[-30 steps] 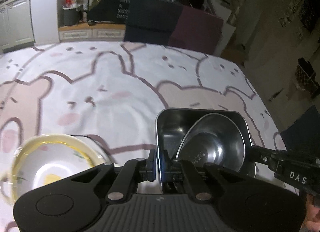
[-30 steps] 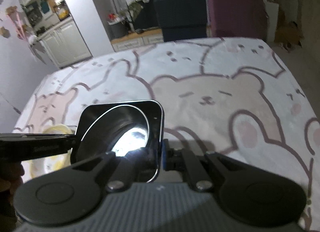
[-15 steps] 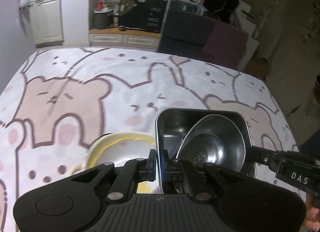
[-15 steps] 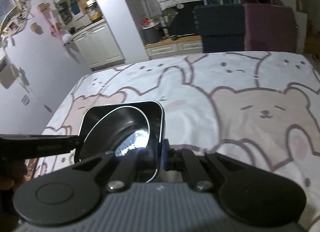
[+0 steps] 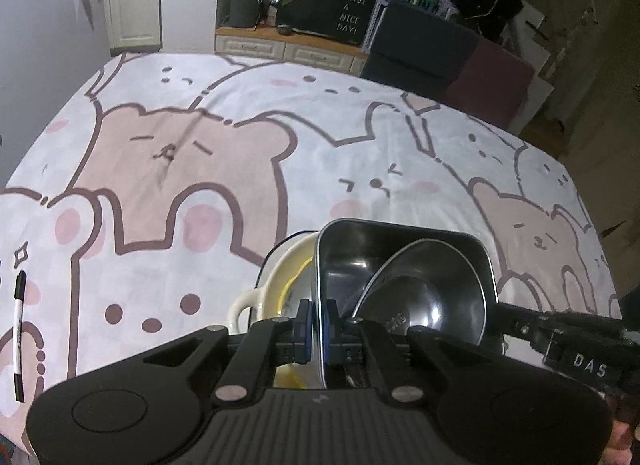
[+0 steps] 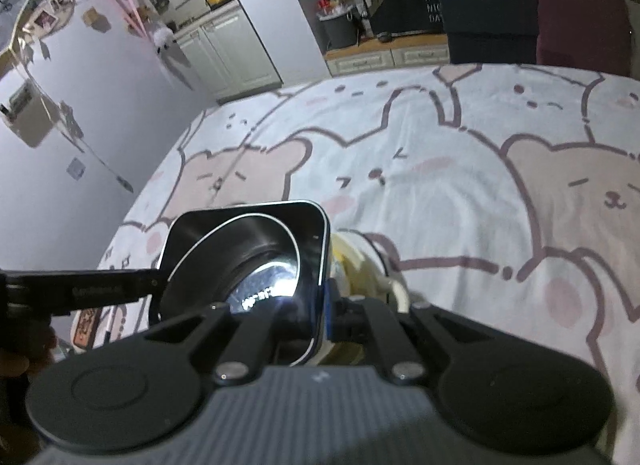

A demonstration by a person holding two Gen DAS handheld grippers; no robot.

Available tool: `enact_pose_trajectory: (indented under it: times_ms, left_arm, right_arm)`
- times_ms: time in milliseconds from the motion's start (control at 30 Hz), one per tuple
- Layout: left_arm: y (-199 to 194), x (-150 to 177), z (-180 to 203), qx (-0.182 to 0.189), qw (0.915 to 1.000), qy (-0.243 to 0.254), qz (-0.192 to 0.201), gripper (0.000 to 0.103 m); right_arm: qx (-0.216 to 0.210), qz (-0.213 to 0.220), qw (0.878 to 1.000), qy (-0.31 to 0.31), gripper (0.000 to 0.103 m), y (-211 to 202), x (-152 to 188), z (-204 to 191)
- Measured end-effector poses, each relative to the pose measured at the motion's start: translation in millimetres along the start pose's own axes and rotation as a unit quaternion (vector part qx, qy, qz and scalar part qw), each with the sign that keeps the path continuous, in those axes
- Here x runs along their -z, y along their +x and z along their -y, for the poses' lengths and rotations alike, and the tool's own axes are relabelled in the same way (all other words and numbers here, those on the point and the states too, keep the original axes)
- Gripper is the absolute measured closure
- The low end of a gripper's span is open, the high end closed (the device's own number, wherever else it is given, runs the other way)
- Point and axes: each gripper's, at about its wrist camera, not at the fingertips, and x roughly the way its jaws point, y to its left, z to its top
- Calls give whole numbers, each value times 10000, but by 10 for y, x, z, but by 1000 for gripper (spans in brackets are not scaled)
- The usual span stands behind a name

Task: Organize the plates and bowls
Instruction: 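Carry the nested steel containers over the cream and lemon-print bowls, then lower the steel stack into the cream bowl, adjusting its position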

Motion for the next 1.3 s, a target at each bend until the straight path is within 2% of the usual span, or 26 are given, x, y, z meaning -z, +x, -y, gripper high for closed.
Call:
enact_pose_trajectory:
  times_ms: [333, 800, 1300]
  left_arm:
    - [258, -32, -97, 5, 9993, -42, -375, 98]
    - [384, -67, -113, -19, 9987, -82, -494, 98]
    - [408, -73, -123, -17, 9987, -100, -496, 98]
  right_arm:
    - [128, -374, 9992, 65, 97, 204, 42, -34]
    - [213, -601, 9979, 64, 96, 338, 19, -2]
    - [235, -631, 9977, 25, 96, 342, 17, 9]
